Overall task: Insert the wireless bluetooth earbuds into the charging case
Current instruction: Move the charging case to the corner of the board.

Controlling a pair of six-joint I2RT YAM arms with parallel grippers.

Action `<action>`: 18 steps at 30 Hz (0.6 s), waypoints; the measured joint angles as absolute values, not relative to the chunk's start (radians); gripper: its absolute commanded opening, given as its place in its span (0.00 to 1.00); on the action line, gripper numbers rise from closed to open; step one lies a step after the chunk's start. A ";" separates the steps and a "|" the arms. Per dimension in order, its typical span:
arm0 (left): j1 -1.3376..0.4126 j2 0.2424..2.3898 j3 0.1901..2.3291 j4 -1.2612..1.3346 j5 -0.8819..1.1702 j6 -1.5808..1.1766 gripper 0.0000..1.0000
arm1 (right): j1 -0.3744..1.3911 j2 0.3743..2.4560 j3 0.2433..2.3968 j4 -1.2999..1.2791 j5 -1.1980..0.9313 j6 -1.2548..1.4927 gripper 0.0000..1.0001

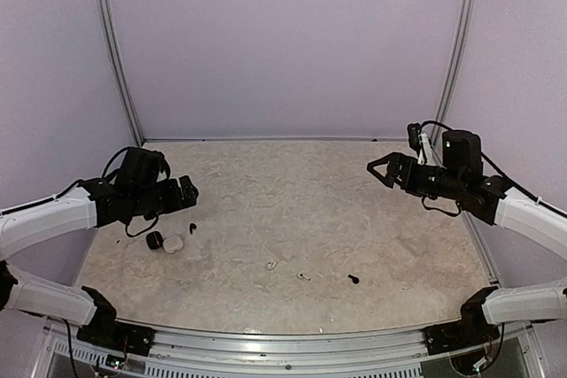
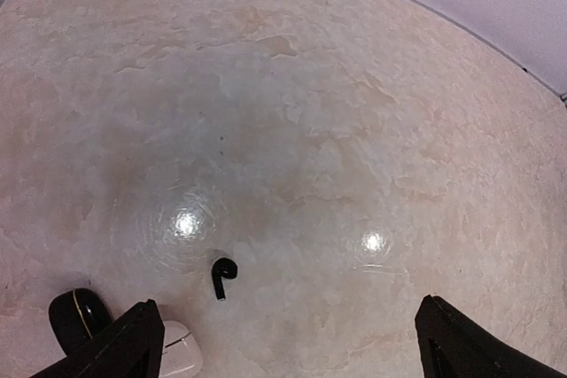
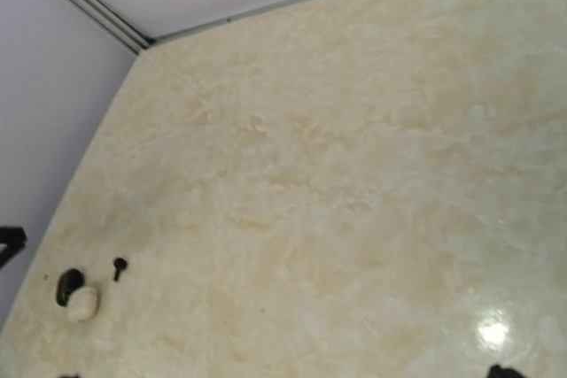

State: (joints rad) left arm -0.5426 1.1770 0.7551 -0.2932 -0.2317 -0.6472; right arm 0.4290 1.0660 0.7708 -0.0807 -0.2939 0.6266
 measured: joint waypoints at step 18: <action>-0.557 1.196 0.662 -0.542 -0.294 -0.970 0.96 | 0.419 0.958 0.676 -0.080 -0.294 0.463 1.00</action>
State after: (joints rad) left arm -0.5571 1.1965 0.6617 -0.5423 -0.2935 -0.9703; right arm 0.4194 0.9581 0.6758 -0.0803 -0.2939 0.4633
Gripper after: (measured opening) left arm 0.959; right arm 0.995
